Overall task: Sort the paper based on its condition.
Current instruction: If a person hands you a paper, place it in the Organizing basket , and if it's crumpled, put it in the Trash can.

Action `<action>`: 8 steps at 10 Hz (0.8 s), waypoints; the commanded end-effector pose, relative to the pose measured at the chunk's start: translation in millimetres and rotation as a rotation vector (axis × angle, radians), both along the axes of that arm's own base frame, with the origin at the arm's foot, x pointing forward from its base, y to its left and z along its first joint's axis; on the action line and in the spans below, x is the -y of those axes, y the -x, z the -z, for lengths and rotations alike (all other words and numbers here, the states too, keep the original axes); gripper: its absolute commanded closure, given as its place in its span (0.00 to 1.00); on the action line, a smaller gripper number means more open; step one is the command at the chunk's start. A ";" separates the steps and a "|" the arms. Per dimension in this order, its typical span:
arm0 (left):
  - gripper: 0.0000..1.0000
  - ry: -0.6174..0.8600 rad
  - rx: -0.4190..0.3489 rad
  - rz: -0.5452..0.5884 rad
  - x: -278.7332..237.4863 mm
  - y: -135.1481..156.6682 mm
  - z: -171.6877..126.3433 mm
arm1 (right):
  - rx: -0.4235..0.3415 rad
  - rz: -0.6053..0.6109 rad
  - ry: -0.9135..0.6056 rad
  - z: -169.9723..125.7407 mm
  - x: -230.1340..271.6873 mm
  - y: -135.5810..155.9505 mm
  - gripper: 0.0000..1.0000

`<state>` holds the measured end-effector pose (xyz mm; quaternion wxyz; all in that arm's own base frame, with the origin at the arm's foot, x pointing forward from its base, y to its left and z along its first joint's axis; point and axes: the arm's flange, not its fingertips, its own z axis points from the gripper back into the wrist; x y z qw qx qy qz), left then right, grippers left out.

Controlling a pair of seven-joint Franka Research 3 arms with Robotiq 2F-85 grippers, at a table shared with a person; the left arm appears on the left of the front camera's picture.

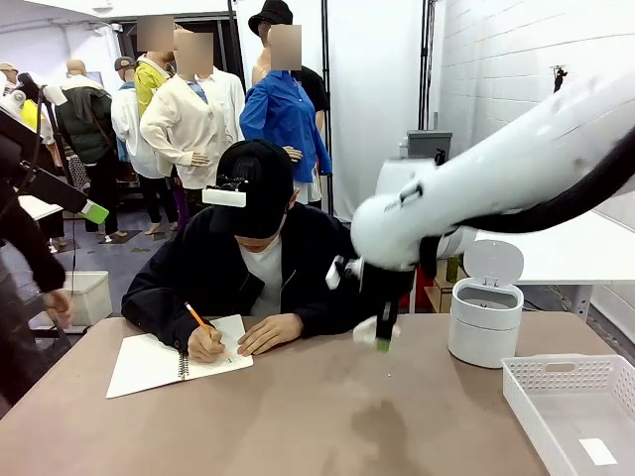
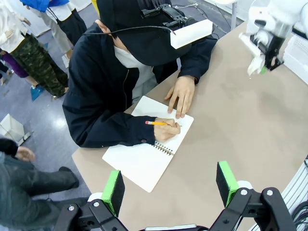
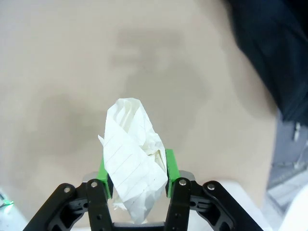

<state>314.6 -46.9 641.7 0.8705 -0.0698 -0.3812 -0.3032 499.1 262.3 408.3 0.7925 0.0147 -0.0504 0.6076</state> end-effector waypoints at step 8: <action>0.00 0.011 0.009 0.000 0.5 -1.2 0.5 | 0.105 0.710 0.150 -92.6 138.2 -54.1 0.50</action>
